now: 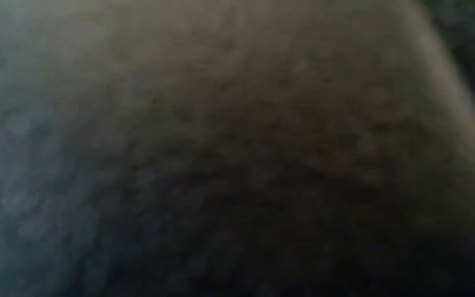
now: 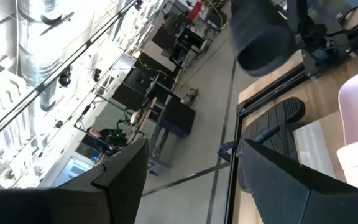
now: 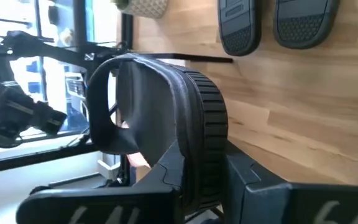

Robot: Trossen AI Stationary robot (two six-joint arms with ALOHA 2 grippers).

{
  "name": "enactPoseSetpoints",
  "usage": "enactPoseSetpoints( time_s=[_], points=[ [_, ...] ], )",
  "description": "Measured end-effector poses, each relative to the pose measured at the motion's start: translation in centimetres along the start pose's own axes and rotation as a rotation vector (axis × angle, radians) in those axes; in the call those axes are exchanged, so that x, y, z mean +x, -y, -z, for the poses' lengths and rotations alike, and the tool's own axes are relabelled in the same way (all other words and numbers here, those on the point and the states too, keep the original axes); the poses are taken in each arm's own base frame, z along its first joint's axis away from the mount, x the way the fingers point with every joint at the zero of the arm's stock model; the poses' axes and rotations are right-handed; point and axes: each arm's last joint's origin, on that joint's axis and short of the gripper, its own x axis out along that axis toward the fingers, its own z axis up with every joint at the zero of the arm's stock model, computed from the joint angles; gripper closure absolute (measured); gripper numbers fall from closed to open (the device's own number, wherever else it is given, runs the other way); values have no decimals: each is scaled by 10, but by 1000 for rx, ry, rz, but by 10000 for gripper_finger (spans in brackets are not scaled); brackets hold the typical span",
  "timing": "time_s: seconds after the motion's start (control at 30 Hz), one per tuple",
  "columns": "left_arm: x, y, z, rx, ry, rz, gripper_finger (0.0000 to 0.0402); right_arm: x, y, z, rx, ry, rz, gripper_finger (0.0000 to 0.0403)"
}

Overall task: Pick and place slides into the shelf
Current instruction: Put the black slipper under the shelf

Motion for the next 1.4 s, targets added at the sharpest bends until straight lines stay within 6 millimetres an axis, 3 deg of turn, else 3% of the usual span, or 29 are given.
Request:
enactPoseSetpoints(
  time_s=[0.13, 0.3, 0.8, 1.07, 1.2, 1.4],
  points=[
    [0, 0, 0, -2, 0, 0, 158, -3, 6, 3, -2, 18, 19, 373],
    [0, 0, 0, -2, 0, 0, 158, 8, 10, 2, 2, -31, 32, 373],
    [0, 0, 0, -3, 0, -1, 158, 72, 39, -6, 62, -300, 211, 373],
    [0, 0, 0, -5, 1, 0, 158, 118, 71, 0, 212, -568, 329, 373],
    [0, 0, 0, -5, 0, -1, 158, 139, 82, 1, 220, -624, 290, 373],
    [0, 0, 0, -27, 3, 1, 158, 134, 72, 0, 214, -559, 241, 373]
  ],
)
